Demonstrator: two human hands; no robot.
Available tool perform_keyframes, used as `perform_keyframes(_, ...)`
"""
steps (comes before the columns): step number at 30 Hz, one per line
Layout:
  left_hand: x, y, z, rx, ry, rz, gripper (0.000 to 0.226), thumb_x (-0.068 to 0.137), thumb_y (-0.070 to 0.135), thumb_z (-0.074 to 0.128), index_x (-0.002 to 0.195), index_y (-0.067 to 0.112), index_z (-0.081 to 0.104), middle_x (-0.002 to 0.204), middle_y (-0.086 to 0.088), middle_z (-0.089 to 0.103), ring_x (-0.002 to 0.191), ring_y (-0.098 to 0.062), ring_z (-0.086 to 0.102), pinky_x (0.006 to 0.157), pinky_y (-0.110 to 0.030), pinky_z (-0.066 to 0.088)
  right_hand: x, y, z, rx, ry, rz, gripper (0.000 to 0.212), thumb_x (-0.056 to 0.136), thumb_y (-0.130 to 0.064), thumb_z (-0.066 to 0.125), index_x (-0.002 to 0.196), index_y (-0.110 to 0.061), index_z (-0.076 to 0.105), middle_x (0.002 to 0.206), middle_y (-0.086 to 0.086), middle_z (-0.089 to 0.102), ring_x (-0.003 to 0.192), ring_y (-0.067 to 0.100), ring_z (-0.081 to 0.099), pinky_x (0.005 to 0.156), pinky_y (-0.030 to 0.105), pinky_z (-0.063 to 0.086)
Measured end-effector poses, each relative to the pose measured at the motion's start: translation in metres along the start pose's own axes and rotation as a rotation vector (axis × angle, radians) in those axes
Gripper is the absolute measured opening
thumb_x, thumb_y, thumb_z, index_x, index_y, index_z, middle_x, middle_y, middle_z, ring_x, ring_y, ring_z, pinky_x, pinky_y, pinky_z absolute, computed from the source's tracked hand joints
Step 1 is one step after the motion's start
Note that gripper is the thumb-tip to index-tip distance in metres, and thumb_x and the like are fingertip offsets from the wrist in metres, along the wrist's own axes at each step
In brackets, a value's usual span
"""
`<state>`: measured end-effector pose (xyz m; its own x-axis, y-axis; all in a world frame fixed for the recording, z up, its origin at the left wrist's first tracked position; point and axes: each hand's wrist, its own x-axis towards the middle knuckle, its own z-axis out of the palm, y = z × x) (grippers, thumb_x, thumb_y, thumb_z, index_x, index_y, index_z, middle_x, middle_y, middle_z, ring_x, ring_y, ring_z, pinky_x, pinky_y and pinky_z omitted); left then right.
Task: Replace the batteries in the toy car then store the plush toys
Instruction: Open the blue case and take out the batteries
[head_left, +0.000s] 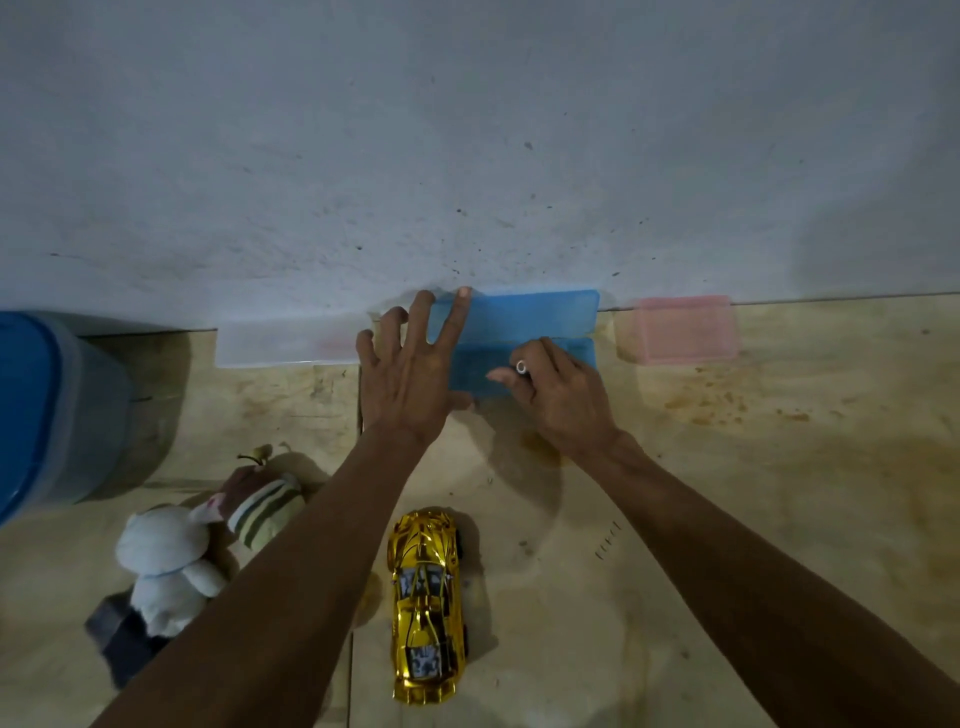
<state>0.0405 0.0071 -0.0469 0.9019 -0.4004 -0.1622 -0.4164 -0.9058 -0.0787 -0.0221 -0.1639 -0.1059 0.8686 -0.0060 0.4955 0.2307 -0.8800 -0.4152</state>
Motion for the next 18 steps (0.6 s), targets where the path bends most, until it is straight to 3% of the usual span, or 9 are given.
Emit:
perform_keyframes(5,-0.001,-0.002,0.000,0.012,0.014,0.003,0.126,0.066,0.061,0.083,0.160,0.033,0.003,0.155,-0.010,0.024,0.133,-0.036,0.034,0.104,-0.057,0.037,-0.051,-0.021,-0.003,-0.077,-0.091,0.105,0.035,0.099,-0.041,0.052,0.083,-0.010,0.059,0.077,0.007,0.060,0.063,0.024,0.057,0.054,0.035,0.049)
perform_keyframes(11,-0.001,-0.002,-0.002,0.009,0.016,0.008,0.127,0.063,0.070,0.079,0.160,0.034,0.004,0.156,-0.009,0.024,0.134,-0.036,0.034,0.106,-0.058,0.034,-0.079,-0.038,0.008,-0.383,-0.278,0.294,0.042,0.102,-0.042,0.031,0.096,-0.014,0.061,0.097,0.010,0.062,0.082,0.027,0.054,0.071,0.039,0.041)
perform_keyframes(15,-0.001,-0.003,-0.001,0.013,0.023,0.013,0.128,0.063,0.071,0.078,0.160,0.034,0.003,0.156,-0.009,0.024,0.134,-0.035,0.034,0.106,-0.058,0.034,-0.082,-0.045,0.011,-0.357,-0.273,0.377,0.038,0.101,-0.042,0.034,0.111,-0.017,0.061,0.117,0.009,0.062,0.101,0.029,0.054,0.081,0.041,0.038)
perform_keyframes(18,-0.002,-0.003,0.000,0.012,0.036,0.015,0.128,0.062,0.072,0.078,0.160,0.034,0.004,0.156,-0.009,0.025,0.134,-0.035,0.034,0.106,-0.058,0.034,-0.083,-0.043,0.014,-0.306,-0.285,0.299,0.038,0.101,-0.044,0.038,0.115,-0.017,0.059,0.122,0.009,0.060,0.110,0.030,0.051,0.084,0.041,0.042)
